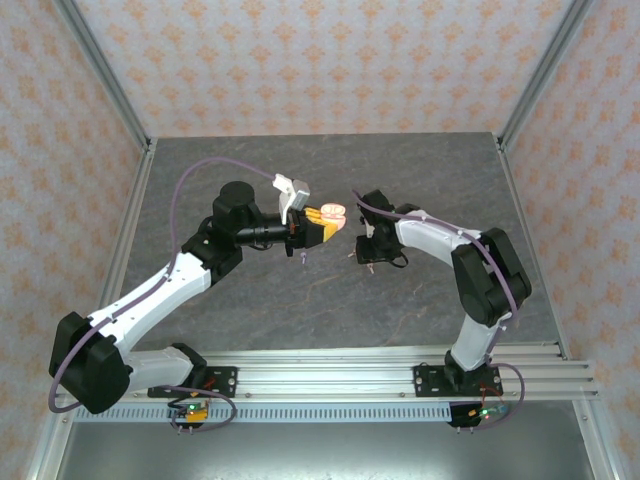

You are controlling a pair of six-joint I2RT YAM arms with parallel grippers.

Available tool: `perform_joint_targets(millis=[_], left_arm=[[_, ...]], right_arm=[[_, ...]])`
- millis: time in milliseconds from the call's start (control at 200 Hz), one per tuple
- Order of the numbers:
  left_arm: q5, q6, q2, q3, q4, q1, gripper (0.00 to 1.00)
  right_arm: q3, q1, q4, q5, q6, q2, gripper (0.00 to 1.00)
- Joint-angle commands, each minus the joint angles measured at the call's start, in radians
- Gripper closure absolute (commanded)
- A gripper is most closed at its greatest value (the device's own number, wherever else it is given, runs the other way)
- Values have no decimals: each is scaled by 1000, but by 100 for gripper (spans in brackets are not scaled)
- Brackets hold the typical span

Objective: Insert the wireless bluetooth earbuds into the charging case

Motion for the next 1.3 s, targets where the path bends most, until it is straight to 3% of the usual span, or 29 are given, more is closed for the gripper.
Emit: perform_joint_targets(millis=[0,1291], left_arm=[[-13,16,-26,12,2,4,100],[-25,16,-26,13,-7,2,100]], right_arm=[[23,3,-33,30,21,24,61],[18,3,-66,25,22,61,71]])
